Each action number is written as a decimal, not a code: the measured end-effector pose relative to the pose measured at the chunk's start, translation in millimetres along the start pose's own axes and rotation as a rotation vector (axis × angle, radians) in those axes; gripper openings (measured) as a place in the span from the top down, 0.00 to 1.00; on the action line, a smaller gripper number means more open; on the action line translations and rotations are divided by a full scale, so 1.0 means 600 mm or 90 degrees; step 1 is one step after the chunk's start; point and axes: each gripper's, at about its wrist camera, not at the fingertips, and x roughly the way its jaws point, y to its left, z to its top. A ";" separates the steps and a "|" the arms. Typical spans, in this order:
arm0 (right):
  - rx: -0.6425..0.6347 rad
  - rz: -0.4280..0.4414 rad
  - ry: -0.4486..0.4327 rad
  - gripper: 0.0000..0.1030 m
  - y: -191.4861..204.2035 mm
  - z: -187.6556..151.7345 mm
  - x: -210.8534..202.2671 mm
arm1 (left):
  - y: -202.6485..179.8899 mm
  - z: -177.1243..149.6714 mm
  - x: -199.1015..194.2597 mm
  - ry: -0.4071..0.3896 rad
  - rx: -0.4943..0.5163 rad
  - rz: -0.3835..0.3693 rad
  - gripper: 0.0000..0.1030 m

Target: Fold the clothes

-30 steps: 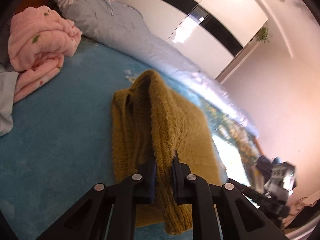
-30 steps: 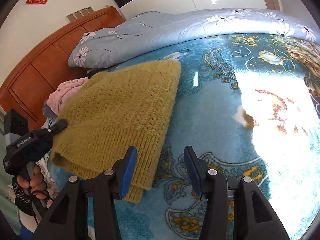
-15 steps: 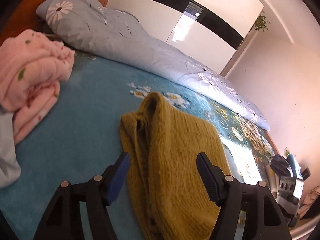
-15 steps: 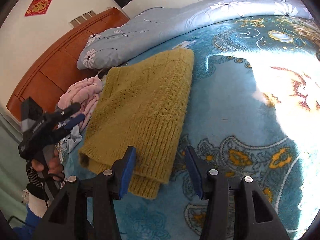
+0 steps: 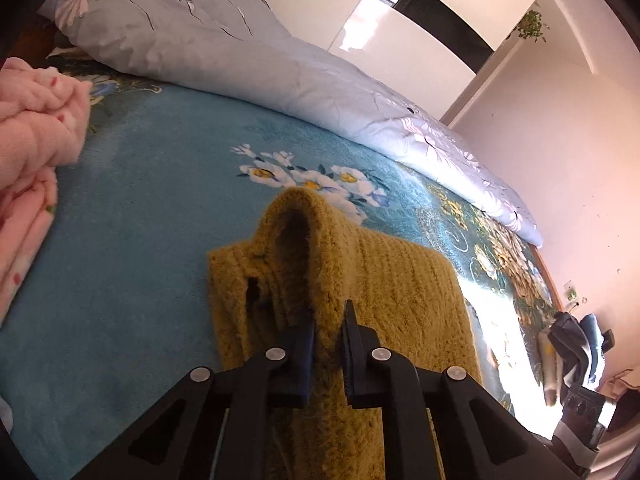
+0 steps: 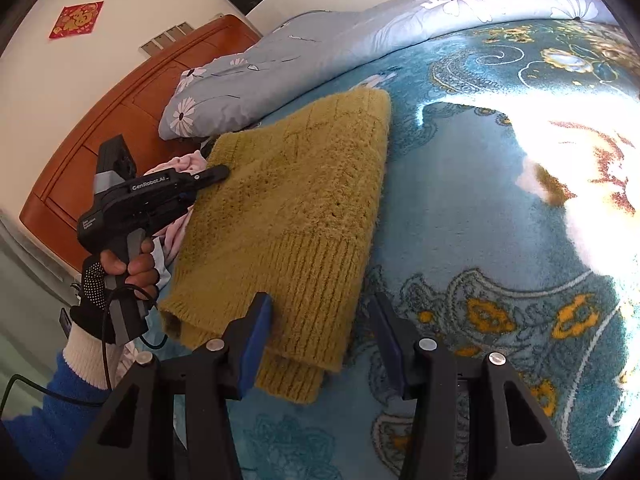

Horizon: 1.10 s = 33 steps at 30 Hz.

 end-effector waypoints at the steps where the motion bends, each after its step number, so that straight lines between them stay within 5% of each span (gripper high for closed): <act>1: -0.001 0.002 0.003 0.49 0.000 -0.001 0.001 | 0.009 -0.001 -0.007 -0.007 -0.009 0.001 0.88; 6: 0.001 0.023 0.013 0.49 0.002 -0.006 0.008 | 0.041 -0.018 0.018 0.026 -0.014 0.029 0.88; 10: 0.030 0.046 0.016 0.44 -0.001 -0.012 0.015 | 0.045 -0.019 0.024 0.031 -0.021 0.004 0.85; 13: 0.054 0.067 0.016 0.43 -0.002 -0.017 0.019 | 0.040 -0.004 0.013 0.024 -0.009 -0.013 0.60; 14: 0.063 0.074 0.017 0.42 -0.003 -0.018 0.021 | 0.040 0.004 0.014 0.021 0.003 0.009 0.42; 15: 0.071 0.081 0.017 0.39 -0.003 -0.020 0.022 | 0.041 0.013 0.016 0.019 0.012 0.034 0.35; 21: 0.102 0.102 0.015 0.31 0.000 -0.028 0.032 | 0.057 0.050 0.073 0.067 0.025 0.046 0.28; 26: 0.127 0.112 0.003 0.32 -0.005 -0.030 0.026 | 0.096 0.047 0.101 0.104 -0.034 -0.028 0.26; 29: 0.145 0.114 0.001 0.53 -0.014 -0.031 0.022 | 0.111 0.034 0.095 0.083 -0.085 -0.060 0.27; 31: 0.144 0.131 0.011 0.67 -0.019 -0.026 0.023 | 0.110 0.026 0.092 0.076 -0.096 -0.057 0.39; 33: 0.136 0.153 0.012 0.71 -0.019 -0.012 0.020 | 0.094 0.020 0.085 0.069 -0.083 -0.038 0.60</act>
